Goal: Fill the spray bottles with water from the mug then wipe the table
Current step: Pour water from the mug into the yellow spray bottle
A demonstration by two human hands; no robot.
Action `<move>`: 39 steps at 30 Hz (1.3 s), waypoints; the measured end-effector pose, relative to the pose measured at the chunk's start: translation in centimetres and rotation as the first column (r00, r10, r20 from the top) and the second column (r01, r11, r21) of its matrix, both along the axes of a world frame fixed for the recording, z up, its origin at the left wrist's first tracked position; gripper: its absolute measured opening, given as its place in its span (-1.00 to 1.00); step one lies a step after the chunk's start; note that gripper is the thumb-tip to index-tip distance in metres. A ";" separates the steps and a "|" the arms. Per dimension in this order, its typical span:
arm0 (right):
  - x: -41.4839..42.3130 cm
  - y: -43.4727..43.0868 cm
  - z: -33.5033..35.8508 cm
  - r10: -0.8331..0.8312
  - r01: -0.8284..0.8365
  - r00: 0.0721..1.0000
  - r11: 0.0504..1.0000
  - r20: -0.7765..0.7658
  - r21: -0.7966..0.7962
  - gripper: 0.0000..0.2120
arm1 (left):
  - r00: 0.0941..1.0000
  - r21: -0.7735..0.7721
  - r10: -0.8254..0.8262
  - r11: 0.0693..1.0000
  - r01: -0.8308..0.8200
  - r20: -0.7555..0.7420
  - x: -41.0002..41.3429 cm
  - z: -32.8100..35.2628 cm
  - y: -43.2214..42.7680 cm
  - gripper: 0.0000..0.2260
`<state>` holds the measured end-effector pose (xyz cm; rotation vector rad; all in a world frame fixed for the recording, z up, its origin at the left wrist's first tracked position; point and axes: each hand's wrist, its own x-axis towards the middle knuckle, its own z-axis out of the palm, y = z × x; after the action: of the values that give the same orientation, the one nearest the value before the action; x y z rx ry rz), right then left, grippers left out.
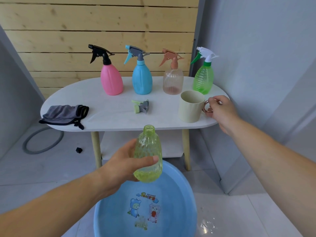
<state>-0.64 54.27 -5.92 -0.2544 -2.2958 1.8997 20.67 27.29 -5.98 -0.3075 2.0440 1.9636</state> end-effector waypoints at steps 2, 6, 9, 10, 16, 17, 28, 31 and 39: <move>0.0 0.0 -0.1 -0.013 0.014 1.000 1.000 -0.018 0.013 -0.90 | 1.000 -0.002 -0.001 1.000 0.001 0.001 0.1 0.0 -0.1 -0.43; -0.2 0.0 0.2 0.007 -0.006 1.000 0.993 -0.003 0.115 -0.88 | 1.000 -0.011 0.004 1.000 -0.004 0.004 0.3 -0.1 -0.5 -0.41; 0.0 0.0 1.6 -0.071 0.092 0.995 0.924 -0.071 0.371 -0.79 | 1.000 -0.010 0.006 1.000 -0.006 0.005 0.3 0.0 -0.8 -0.41; 0.3 -0.3 2.5 -0.109 0.173 0.981 0.870 -0.163 0.462 -0.75 | 1.000 -0.011 0.008 1.000 -0.008 0.005 0.3 0.0 -0.9 -0.41; 4.4 -7.4 7.3 0.263 0.088 0.797 0.840 -0.543 0.536 -0.85 | 1.000 -0.006 0.022 1.000 -0.022 0.000 0.2 0.4 -1.7 -0.41; 4.9 -9.1 7.5 0.355 -0.039 0.812 0.824 -0.463 0.565 -0.86 | 1.000 -0.004 0.024 1.000 -0.024 -0.003 0.1 0.5 -1.8 -0.41; 2.0 -18.9 0.2 0.456 -0.347 0.882 0.465 0.115 0.814 -0.59 | 0.995 0.021 0.096 0.995 -0.096 0.004 1.0 0.2 -5.7 -0.49; 1.7 -19.8 -0.6 0.423 -0.308 0.899 0.421 0.115 0.853 -0.57 | 0.993 0.017 0.120 0.993 -0.120 -0.001 1.1 0.1 -6.4 -0.44; 1.4 -19.3 0.9 0.450 -0.343 0.893 0.658 0.014 0.671 -0.77 | 0.984 0.035 0.167 0.986 -0.165 -0.061 -0.1 1.6 -7.5 -0.55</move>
<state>0.74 35.01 -5.04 0.5132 -2.8867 1.0212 20.53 19.81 -4.41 -0.4270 2.0872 2.1251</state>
